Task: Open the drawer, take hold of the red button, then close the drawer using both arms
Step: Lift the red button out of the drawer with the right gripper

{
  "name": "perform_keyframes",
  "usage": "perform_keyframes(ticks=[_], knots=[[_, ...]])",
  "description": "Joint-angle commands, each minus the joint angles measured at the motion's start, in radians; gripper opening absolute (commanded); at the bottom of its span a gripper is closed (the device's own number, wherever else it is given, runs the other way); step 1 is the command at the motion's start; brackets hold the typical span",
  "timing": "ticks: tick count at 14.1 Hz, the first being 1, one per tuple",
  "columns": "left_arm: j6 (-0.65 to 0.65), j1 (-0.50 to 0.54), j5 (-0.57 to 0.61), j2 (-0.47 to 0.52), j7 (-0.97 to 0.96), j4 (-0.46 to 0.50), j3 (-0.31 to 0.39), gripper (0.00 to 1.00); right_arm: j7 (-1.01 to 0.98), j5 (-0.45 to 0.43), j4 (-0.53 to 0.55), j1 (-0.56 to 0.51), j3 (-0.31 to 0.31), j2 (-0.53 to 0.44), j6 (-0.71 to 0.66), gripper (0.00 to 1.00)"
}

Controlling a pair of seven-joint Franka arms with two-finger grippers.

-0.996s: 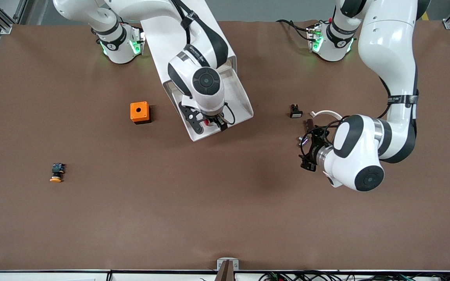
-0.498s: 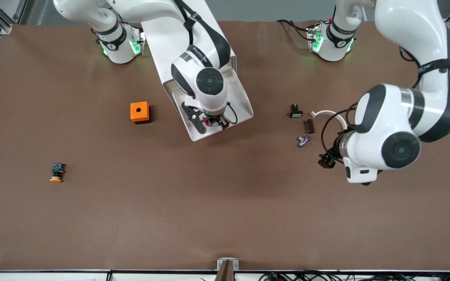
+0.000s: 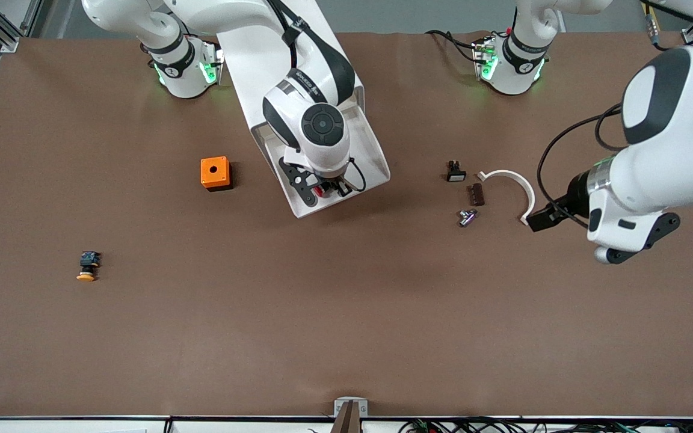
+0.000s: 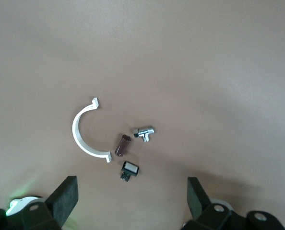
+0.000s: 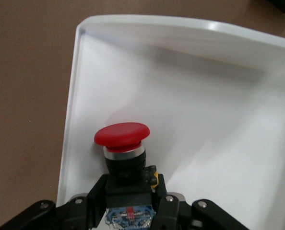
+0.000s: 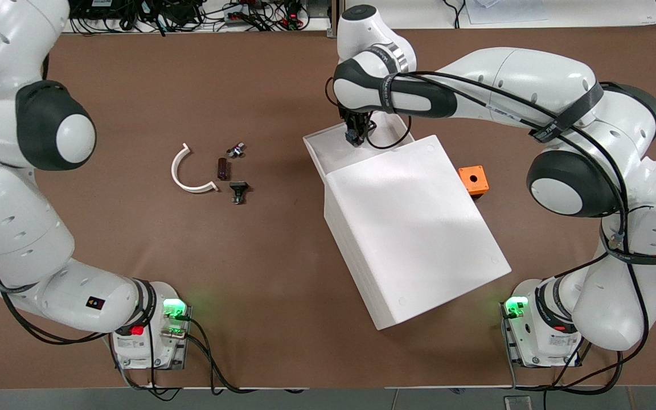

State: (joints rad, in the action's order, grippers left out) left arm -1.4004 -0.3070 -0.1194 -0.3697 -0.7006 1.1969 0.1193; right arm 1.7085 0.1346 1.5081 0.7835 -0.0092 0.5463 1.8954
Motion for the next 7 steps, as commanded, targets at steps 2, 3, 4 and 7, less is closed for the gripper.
perform_keyframes(ticks=[2,3,4,7], knots=[[0.028,-0.026,0.078,0.089,0.03,0.046,-0.007,1.0,-0.027,0.019,-0.141,-0.087,0.005,-0.014,-0.214,0.12],[0.028,-0.03,0.105,0.089,0.032,0.044,-0.019,1.0,-0.062,0.023,-0.176,-0.12,0.006,-0.017,-0.273,0.12],[0.026,-0.024,0.103,0.09,0.035,0.041,-0.032,1.0,-0.111,0.04,-0.207,-0.156,0.006,-0.019,-0.338,0.12],[0.026,-0.015,0.093,0.094,0.068,0.043,-0.035,1.0,-0.35,0.057,-0.253,-0.274,0.005,-0.052,-0.476,0.12]])
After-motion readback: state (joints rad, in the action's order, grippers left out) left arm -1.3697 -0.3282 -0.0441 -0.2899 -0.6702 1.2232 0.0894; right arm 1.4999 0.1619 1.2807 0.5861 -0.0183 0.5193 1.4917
